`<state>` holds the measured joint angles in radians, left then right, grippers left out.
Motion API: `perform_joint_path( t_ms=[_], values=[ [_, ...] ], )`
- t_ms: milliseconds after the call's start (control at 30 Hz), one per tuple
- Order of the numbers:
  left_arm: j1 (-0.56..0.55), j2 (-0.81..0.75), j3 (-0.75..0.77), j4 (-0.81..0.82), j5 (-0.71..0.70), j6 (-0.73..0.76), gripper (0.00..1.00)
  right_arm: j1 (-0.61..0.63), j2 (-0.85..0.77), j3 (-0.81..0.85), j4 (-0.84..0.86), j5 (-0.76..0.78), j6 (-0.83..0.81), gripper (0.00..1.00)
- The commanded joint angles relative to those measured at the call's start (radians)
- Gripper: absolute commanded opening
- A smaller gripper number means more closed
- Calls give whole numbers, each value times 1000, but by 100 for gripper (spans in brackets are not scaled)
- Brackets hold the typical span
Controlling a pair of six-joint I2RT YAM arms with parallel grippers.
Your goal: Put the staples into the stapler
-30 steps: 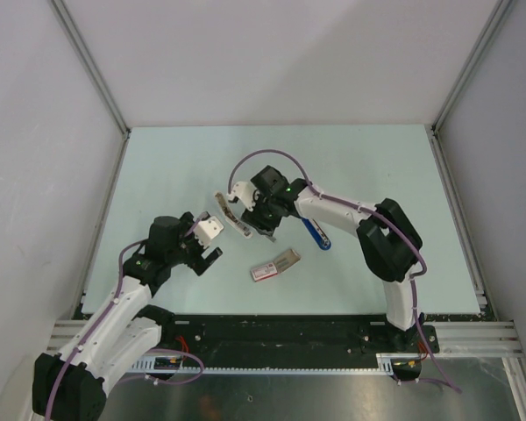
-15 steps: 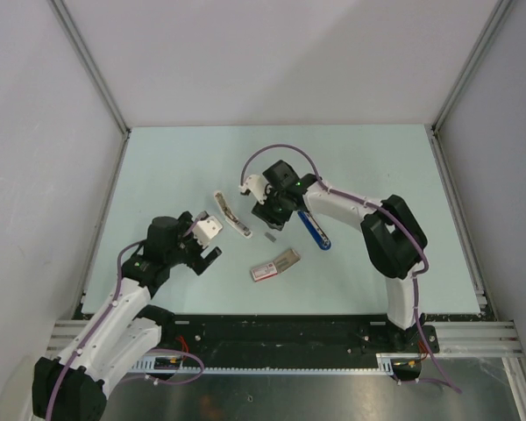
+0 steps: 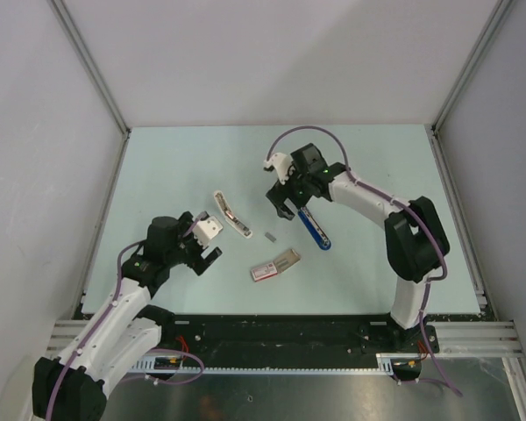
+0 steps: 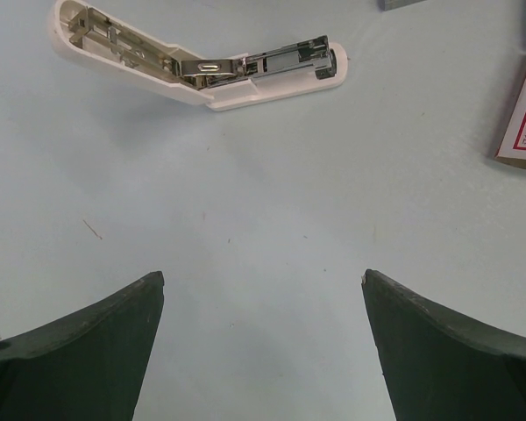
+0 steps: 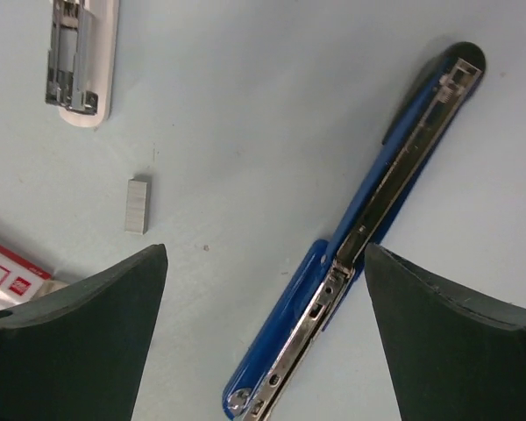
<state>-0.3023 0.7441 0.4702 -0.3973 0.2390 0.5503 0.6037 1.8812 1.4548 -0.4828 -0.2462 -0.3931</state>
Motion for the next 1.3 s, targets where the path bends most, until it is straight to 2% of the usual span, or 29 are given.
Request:
perform_joint_path(
  t_ms=[0, 200, 333, 367, 433, 533, 600, 700, 1000, 1267],
  values=[
    [5, 2, 23, 28, -4, 14, 99, -34, -107, -14, 56, -103, 99, 99],
    [4, 14, 20, 32, -10, 17, 100, -37, -243, -50, 138, 4, 109, 99],
    [2, 22, 25, 32, -2, 13, 99, -71, -330, -116, 281, 190, 305, 99],
    [-1, 21, 25, 32, 0, 13, 99, -94, -335, -122, 290, 194, 343, 99],
    [-8, 17, 24, 33, 4, 12, 99, -143, -326, -128, 278, 93, 366, 100],
    [-18, 11, 24, 33, 9, 12, 99, -226, -283, -134, 259, -183, 392, 99],
    [-20, 11, 22, 33, 4, 13, 99, -248, -257, -141, 260, -222, 408, 99],
    [-20, 10, 16, 33, -10, 16, 100, -251, -257, -160, 287, -193, 427, 99],
    [-20, 17, 7, 43, -38, 18, 99, -167, -239, -170, 289, -120, 399, 99],
    [-16, -26, -9, 43, -50, 13, 99, 70, -126, -139, 244, 11, 242, 99]
  ],
)
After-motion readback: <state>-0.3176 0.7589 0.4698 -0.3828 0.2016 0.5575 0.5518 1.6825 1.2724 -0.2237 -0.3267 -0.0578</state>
